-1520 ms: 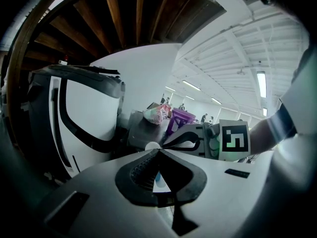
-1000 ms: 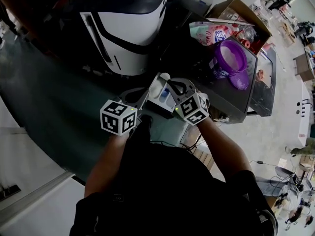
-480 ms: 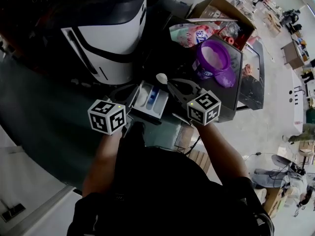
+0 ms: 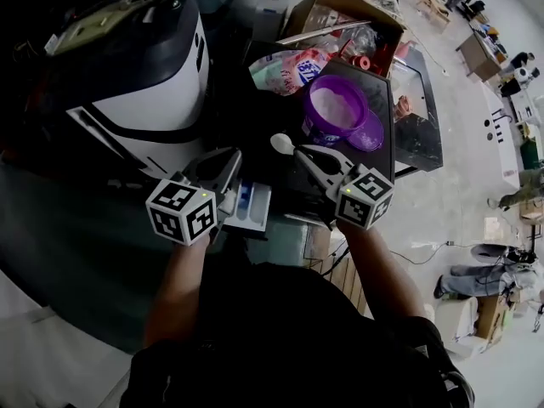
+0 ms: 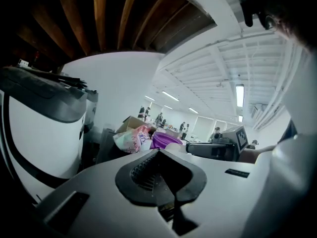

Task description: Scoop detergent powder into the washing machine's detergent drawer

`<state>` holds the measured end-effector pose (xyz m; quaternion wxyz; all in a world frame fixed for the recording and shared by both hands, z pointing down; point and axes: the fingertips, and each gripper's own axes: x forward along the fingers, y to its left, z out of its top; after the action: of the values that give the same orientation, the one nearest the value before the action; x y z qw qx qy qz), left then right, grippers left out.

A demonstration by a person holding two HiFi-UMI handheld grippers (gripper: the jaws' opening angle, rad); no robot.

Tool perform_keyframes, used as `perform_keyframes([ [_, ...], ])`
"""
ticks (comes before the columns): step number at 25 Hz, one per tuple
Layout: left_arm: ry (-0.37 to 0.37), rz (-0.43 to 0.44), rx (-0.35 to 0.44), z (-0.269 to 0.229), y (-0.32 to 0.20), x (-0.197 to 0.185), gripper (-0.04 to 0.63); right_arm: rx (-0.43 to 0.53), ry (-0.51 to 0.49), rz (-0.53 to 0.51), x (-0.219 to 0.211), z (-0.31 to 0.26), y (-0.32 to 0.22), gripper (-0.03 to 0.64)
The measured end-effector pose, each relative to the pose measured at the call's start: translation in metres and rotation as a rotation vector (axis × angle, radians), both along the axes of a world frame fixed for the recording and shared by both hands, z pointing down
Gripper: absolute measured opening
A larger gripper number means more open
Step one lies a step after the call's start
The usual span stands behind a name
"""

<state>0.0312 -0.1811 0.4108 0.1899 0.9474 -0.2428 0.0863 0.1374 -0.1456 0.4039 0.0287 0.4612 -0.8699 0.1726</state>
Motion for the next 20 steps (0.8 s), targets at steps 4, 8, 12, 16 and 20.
perform_keyframes([
  [4, -0.02, 0.052, 0.021, -0.005, -0.018, 0.011, 0.008, 0.0, -0.095, 0.112, 0.029, -0.01, -0.003, 0.02],
  [8, -0.024, 0.102, 0.027, -0.008, -0.036, 0.02, 0.008, 0.002, -0.147, 0.209, 0.055, -0.018, -0.011, 0.02],
  [12, -0.029, 0.178, 0.024, -0.006, -0.043, 0.03, 0.008, 0.018, -0.19, 0.312, 0.077, -0.028, -0.009, 0.02],
  [16, -0.027, 0.212, 0.027, -0.007, -0.057, 0.043, 0.008, 0.022, -0.223, 0.379, 0.095, -0.031, -0.003, 0.02],
  [20, -0.026, 0.208, 0.034, -0.013, -0.059, 0.061, 0.008, 0.05, -0.27, 0.404, 0.116, -0.048, 0.006, 0.02],
])
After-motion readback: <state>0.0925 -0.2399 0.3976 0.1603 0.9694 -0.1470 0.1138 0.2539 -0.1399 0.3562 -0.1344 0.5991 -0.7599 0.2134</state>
